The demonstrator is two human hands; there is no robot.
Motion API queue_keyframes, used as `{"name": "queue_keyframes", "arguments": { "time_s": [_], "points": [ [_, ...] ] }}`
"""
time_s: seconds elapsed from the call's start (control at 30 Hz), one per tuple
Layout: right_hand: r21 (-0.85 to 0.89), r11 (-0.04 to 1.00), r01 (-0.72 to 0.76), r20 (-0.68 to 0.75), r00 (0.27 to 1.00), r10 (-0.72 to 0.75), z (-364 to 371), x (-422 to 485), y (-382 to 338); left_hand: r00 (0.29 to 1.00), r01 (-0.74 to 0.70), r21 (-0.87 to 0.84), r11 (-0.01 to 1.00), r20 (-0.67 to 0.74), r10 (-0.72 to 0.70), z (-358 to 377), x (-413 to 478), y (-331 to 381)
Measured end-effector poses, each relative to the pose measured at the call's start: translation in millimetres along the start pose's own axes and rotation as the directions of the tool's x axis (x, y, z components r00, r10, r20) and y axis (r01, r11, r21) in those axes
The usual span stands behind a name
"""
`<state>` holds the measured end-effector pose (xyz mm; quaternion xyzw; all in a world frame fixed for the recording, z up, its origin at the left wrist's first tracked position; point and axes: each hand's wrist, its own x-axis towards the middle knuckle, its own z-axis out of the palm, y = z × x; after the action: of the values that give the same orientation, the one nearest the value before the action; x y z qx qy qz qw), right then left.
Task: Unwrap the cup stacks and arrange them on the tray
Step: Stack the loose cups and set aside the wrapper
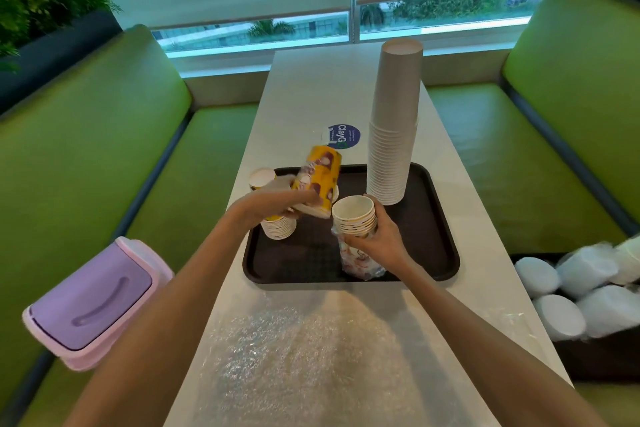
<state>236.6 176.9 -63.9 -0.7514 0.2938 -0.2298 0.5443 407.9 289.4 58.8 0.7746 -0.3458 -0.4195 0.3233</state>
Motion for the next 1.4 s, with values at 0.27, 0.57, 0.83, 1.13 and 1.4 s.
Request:
{"name": "queue_keyframes", "arguments": {
  "time_s": [0.27,0.57,0.83,1.13,1.4],
  "points": [
    [-0.018,0.999,-0.047,-0.041,0.998,0.046,4,1,0,0.696,-0.342,-0.128,0.931,-0.7,0.16,-47,0,-5],
    [-0.05,0.997,-0.056,-0.043,0.998,0.054,7,6,4,0.673,-0.223,-0.041,0.974,-0.729,0.124,-34,22,-45],
    [-0.049,0.997,-0.058,-0.033,0.998,0.057,7,7,6,0.718,-0.156,-0.093,0.983,-0.694,0.048,-21,26,-55],
    [-0.022,1.0,-0.018,-0.013,1.0,0.017,6,4,4,0.582,-0.44,0.314,0.841,-0.613,0.534,10,24,-8],
    [-0.001,1.0,0.025,0.022,0.999,-0.025,4,1,5,0.982,-0.16,0.42,0.893,-0.024,0.187,53,40,3]
  ]
}}
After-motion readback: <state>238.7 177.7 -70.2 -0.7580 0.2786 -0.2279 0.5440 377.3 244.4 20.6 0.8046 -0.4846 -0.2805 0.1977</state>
